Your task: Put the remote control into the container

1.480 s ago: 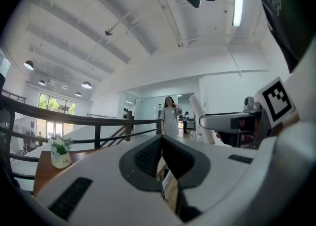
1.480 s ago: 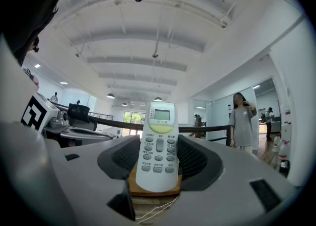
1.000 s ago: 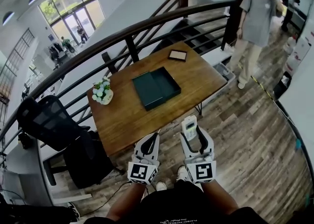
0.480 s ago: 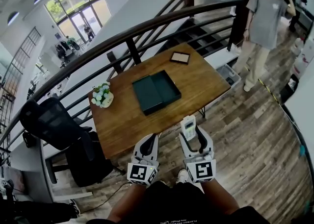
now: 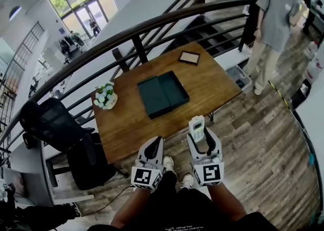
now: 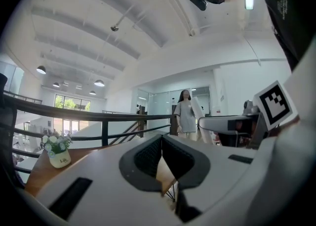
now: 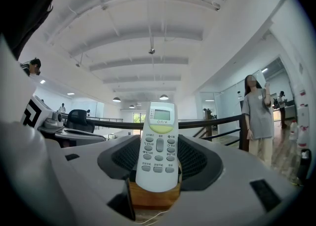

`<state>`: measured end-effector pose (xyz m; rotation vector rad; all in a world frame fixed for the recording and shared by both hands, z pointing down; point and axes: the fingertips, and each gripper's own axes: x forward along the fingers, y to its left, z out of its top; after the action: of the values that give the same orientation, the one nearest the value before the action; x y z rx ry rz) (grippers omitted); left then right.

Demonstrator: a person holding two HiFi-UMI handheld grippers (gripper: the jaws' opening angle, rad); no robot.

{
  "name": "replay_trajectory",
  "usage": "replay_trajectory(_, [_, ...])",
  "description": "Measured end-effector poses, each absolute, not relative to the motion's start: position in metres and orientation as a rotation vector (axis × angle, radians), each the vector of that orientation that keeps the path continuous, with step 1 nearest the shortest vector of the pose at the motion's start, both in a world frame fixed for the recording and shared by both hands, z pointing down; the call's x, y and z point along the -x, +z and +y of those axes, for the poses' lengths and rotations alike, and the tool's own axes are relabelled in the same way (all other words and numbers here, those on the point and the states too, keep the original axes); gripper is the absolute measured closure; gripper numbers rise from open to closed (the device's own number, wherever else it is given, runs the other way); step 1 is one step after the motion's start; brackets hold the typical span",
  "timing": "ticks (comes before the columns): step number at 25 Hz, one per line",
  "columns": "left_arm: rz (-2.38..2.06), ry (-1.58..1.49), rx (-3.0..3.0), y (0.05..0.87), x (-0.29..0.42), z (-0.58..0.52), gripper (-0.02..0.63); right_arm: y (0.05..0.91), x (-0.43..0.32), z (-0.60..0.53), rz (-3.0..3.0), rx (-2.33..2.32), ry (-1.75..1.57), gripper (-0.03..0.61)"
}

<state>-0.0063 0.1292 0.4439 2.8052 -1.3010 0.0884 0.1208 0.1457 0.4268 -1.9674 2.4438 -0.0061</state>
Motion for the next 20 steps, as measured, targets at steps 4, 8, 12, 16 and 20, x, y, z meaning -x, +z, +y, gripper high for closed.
replay_trajectory(4, [-1.292,0.088,-2.813,0.446,0.005,0.103,0.606,0.428,-0.121,0.121,2.446,1.976,0.0,0.328])
replay_trajectory(8, [-1.279,0.09,-2.82,0.45,0.006,0.07,0.606,0.429,-0.118,0.089,2.447,1.988,0.007,0.328])
replay_trajectory(12, [-1.269,0.09,-2.829,0.448,0.008,0.033,0.606,0.431,-0.113,0.051,2.42,1.994,-0.031,0.328])
replay_trajectory(16, [-1.253,0.089,-2.832,0.448,0.012,0.002,0.606,0.43,-0.103,0.019,2.455,2.003,-0.008,0.328])
replay_trajectory(20, [-1.242,0.092,-2.831,0.449,0.023,-0.026,0.606,0.431,-0.091,-0.008,2.465,2.018,-0.008,0.328])
